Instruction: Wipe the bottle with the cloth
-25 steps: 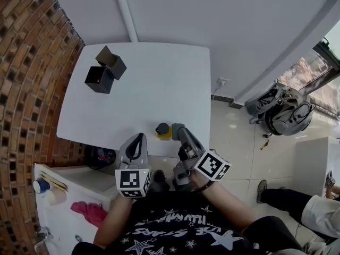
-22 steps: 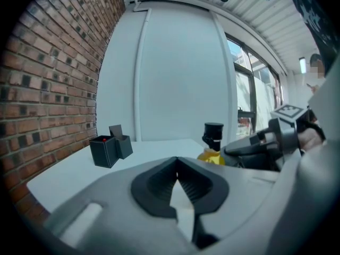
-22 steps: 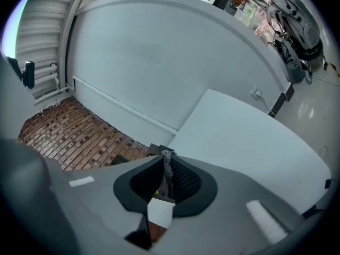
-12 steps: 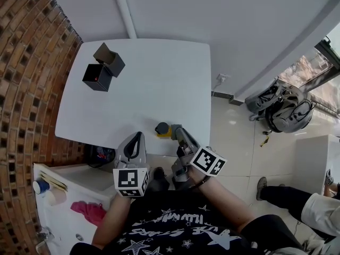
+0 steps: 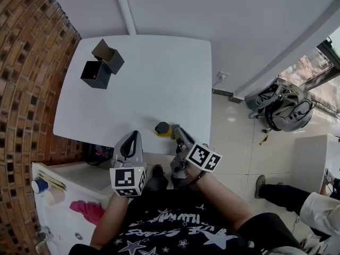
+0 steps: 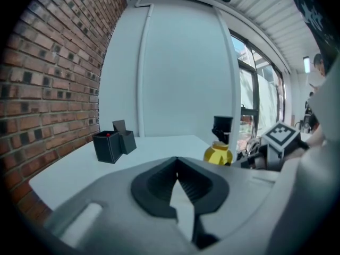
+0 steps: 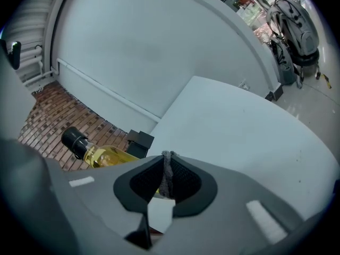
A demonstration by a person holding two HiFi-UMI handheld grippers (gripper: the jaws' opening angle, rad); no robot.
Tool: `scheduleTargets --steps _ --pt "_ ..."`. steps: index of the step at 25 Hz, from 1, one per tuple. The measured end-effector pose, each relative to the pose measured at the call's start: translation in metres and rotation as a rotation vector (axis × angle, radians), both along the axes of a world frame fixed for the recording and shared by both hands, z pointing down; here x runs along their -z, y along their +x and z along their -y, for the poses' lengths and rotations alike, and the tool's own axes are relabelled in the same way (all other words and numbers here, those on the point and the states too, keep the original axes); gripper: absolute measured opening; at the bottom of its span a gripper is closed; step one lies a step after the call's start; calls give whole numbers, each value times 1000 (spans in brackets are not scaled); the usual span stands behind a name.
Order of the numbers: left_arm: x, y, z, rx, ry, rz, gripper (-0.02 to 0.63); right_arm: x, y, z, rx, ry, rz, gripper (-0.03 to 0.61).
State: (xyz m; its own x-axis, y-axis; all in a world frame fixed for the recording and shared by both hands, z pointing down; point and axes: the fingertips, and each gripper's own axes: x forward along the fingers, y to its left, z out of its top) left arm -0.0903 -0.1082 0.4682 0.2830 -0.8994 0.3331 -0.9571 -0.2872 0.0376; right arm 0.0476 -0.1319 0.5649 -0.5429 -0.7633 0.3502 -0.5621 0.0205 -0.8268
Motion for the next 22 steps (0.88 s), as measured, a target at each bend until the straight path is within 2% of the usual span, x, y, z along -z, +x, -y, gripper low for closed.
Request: scheduleTargets --steps 4,7,10,12,17,20,22 --pt "-1 -9 2 17 2 -4 5 -7 -2 -3 45 -21 -52 40" --pt "1 -21 5 30 11 -4 5 -2 4 -3 49 3 -95 40" --pt "4 -27 6 16 22 -4 5 19 13 1 45 70 -133 40" --pt "5 -30 5 2 26 -11 5 39 17 5 74 149 -159 40" --pt "7 -33 1 -50 30 -29 4 95 15 17 279 357 -188 40" --pt "8 -35 -3 -74 29 -40 4 118 9 26 422 402 -159 40" --pt "10 -34 -5 -90 27 -54 5 126 2 29 526 397 -128 40"
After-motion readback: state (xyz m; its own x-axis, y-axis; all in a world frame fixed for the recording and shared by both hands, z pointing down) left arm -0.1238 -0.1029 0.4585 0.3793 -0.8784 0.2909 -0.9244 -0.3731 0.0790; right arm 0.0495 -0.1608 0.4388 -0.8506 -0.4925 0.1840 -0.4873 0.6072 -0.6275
